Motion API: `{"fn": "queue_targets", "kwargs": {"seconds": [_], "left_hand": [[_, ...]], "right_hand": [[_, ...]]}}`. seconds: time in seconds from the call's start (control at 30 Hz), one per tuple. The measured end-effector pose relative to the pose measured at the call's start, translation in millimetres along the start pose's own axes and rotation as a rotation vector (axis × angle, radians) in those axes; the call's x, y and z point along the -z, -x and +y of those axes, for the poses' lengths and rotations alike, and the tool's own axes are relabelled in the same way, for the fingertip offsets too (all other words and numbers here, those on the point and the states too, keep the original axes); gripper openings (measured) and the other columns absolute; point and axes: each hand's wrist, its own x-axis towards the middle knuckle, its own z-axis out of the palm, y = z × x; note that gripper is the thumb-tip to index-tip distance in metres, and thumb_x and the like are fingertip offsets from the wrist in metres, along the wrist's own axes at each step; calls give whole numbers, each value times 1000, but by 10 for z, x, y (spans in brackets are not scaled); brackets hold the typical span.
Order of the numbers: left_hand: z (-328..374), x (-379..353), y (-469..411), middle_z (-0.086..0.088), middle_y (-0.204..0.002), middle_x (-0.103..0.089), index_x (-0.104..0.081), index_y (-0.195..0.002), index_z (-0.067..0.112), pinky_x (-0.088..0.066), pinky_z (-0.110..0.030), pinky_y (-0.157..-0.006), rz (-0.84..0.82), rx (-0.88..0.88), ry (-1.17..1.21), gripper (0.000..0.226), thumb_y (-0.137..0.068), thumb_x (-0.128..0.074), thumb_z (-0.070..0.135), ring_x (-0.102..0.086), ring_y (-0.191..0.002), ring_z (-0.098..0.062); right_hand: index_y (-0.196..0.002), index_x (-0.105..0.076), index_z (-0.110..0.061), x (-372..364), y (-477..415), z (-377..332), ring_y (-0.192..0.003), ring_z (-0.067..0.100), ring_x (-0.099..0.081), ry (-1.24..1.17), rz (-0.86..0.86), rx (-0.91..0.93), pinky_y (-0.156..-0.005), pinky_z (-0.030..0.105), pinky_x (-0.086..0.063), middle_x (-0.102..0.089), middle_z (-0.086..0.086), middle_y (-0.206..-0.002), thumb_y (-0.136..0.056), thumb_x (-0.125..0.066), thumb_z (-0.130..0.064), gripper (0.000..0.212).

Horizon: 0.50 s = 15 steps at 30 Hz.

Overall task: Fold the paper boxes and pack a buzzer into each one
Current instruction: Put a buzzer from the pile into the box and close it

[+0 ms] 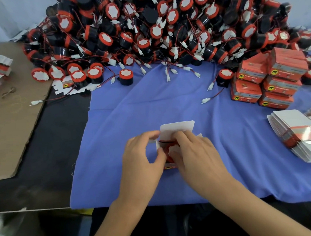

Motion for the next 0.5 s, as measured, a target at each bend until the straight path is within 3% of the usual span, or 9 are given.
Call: {"fn": "queue_targets", "kwargs": {"seconds": [0.07,0.17,0.23,0.33,0.43,0.5], "left_hand": [[2,17,16,25,-112,-64,-67,-121,30,-33,-4,-98,37,-32,-46,34,-88,-73,21,-46,-121,4],[-6,16,46,35,-122,-50,-66,-123,33,-34,-7,-101,11,-55,-101,37,-89,-73,20,-36,-132,6],[0,20,44,31,-124,-46,-66,-124,34,-34,-9,-102,5,-80,-121,41,-89,-76,15,-40,-129,2],[-3,40,12,14,-126,-56,-61,-130,28,-37,-7,-100,41,-125,-77,53,-85,-78,6,-52,-114,1],[-3,50,5,18,-126,-51,-54,-133,34,-49,-12,-96,79,24,116,62,-83,-80,8,-60,-112,-1],[22,32,16,20,-114,-63,-52,-126,41,-55,-15,-90,65,181,271,60,-85,-80,8,-67,-103,0]], "right_hand": [[-98,-57,-23,15,20,-6,-97,22,-60,88,104,-37,-89,36,-30,-63,-8,-98,-90,-66,-38,19],[-95,-60,-25,28,28,30,-108,21,-57,96,106,-73,-102,43,-28,-67,-11,-93,-88,-65,-50,27],[-100,-60,-27,13,42,56,-115,19,-53,95,57,-60,-112,48,-24,-67,-15,-96,-92,-58,-53,27],[-102,-58,-29,-13,52,57,-122,17,-48,115,7,-63,-118,52,-16,-66,-17,-104,-96,-49,-55,28],[-106,-56,-34,-37,54,54,-128,16,-42,143,-21,-75,-120,53,-6,-63,-19,-110,-99,-42,-56,27],[-110,-57,-36,-49,61,63,-132,15,-38,138,-30,-80,-120,53,-2,-62,-21,-114,-99,-40,-57,29]]}}
